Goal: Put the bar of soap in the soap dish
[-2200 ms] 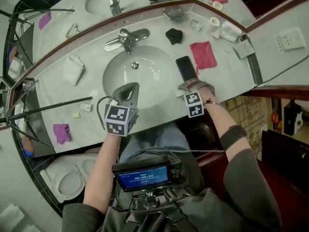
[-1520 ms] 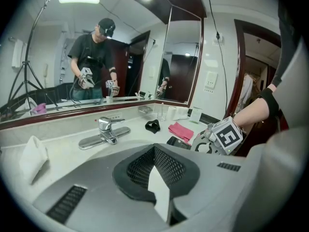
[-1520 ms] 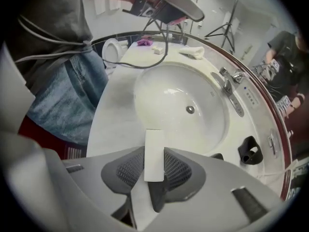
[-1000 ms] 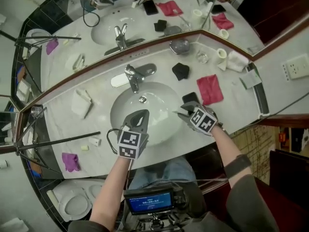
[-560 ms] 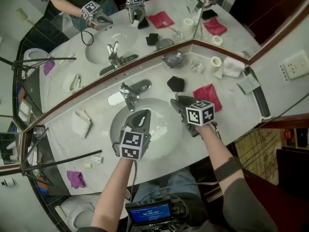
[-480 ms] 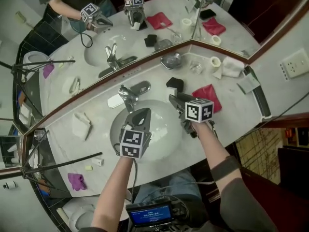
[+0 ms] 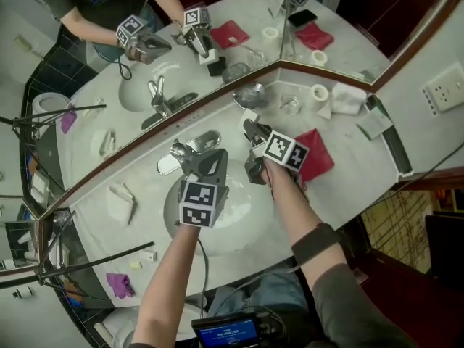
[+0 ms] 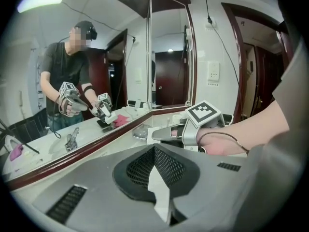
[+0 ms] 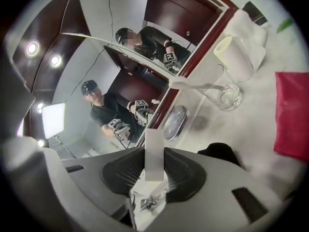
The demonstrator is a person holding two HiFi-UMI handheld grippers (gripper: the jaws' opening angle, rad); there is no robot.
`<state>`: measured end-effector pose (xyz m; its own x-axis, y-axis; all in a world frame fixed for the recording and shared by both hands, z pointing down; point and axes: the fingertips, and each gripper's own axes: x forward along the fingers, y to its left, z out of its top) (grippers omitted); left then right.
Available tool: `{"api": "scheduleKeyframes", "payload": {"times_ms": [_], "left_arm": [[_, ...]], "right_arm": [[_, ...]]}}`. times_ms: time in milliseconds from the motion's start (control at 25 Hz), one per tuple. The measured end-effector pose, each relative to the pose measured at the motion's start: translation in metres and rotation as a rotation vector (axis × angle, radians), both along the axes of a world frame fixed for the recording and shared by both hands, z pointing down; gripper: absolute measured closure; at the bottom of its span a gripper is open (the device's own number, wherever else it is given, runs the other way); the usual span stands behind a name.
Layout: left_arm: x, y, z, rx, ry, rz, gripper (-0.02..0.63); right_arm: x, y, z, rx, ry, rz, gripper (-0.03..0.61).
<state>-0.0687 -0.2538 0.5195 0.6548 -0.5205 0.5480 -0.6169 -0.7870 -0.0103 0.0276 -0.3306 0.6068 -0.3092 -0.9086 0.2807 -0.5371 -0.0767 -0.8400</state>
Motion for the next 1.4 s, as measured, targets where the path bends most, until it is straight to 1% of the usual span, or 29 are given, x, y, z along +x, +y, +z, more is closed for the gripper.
{"api": "scheduleKeyframes", "payload": {"times_ms": [160, 280, 480, 600, 760, 1000, 1240, 1360, 1400], "left_arm": [[0.004, -0.012, 0.0, 0.014, -0.006, 0.007, 0.614], [0.008, -0.018, 0.002, 0.019, -0.011, 0.007, 0.614], [0.012, -0.023, 0.007, 0.025, -0.022, 0.005, 0.614], [0.012, -0.024, 0.006, 0.035, -0.029, 0.004, 0.614], [0.007, -0.025, 0.007, 0.04, -0.037, -0.004, 0.614], [0.001, -0.024, 0.008, 0.041, -0.042, -0.017, 0.614], [-0.005, -0.023, 0.009, 0.04, -0.044, -0.024, 0.614], [-0.007, -0.023, 0.009, 0.038, -0.043, -0.027, 0.614], [-0.007, -0.023, 0.009, 0.038, -0.041, -0.028, 0.614]], "right_arm": [[0.009, -0.017, 0.002, 0.012, -0.074, 0.093, 0.439], [0.013, -0.029, 0.006, 0.021, -0.16, 0.156, 0.439], [0.019, -0.044, 0.011, 0.03, -0.272, 0.272, 0.437], [0.025, -0.048, 0.017, 0.004, -0.254, 0.307, 0.437], [0.032, -0.055, 0.022, 0.003, -0.286, 0.372, 0.436], [0.034, -0.064, 0.023, -0.011, -0.283, 0.383, 0.435], [0.04, -0.068, 0.022, -0.024, -0.272, 0.428, 0.43], [0.041, -0.069, 0.019, -0.029, -0.257, 0.425, 0.398], [0.04, -0.07, 0.018, -0.03, -0.258, 0.424, 0.379]]}}
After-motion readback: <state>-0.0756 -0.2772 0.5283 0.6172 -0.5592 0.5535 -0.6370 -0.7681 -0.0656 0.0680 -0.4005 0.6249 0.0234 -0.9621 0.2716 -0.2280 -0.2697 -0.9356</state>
